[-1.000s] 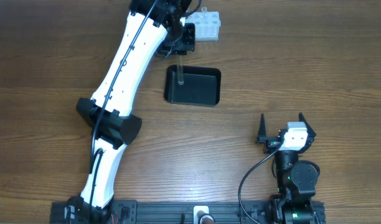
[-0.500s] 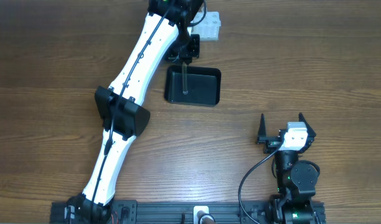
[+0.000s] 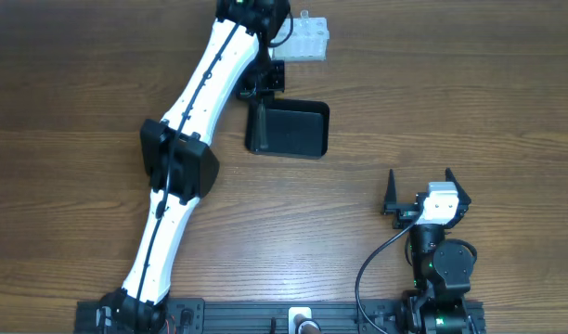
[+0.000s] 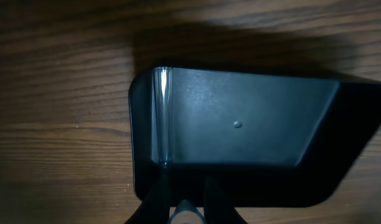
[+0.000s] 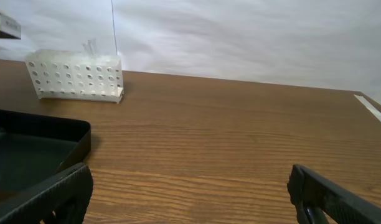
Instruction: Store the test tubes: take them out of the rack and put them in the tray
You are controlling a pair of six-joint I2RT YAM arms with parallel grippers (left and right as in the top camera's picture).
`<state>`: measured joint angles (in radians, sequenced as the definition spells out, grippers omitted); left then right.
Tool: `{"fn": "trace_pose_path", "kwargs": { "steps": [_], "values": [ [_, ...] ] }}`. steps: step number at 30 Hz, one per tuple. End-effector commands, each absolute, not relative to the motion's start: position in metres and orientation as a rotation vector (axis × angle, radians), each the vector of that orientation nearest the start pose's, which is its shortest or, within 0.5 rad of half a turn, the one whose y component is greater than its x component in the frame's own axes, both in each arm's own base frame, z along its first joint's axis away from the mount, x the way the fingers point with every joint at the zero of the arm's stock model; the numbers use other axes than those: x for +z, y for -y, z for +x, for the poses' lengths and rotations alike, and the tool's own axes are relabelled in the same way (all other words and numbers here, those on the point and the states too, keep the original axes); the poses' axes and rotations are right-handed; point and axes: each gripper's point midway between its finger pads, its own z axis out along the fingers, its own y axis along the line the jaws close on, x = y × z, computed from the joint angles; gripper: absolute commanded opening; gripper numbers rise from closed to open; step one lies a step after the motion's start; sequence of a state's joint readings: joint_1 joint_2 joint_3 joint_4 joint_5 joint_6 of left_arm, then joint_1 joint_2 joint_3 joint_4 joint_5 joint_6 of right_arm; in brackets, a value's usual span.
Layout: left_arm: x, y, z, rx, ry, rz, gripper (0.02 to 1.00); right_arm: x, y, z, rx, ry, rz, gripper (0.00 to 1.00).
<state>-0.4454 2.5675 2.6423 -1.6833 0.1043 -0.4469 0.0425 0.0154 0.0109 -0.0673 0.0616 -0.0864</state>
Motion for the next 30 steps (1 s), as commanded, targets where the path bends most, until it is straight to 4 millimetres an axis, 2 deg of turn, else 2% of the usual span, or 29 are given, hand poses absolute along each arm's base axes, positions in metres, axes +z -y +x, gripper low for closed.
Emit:
{"fn": "trace_pose_path", "kwargs": {
  "steps": [1, 14, 30],
  "values": [
    [0.073, 0.217, 0.418, -0.092, -3.253, -0.024, 0.040, 0.158, 0.001, 0.246, -0.089, -1.641, -0.061, 0.991],
    [0.050, 0.229, 0.423, -0.093, -3.249, 0.006, 0.040, 0.158, 0.001, 0.246, -0.089, -1.641, -0.061, 0.993],
    [0.017, 0.229, 0.424, -0.057, -3.288, 0.003, 0.040, 0.158, 0.001, 0.246, -0.089, -1.641, -0.061, 0.991]
  ]
}}
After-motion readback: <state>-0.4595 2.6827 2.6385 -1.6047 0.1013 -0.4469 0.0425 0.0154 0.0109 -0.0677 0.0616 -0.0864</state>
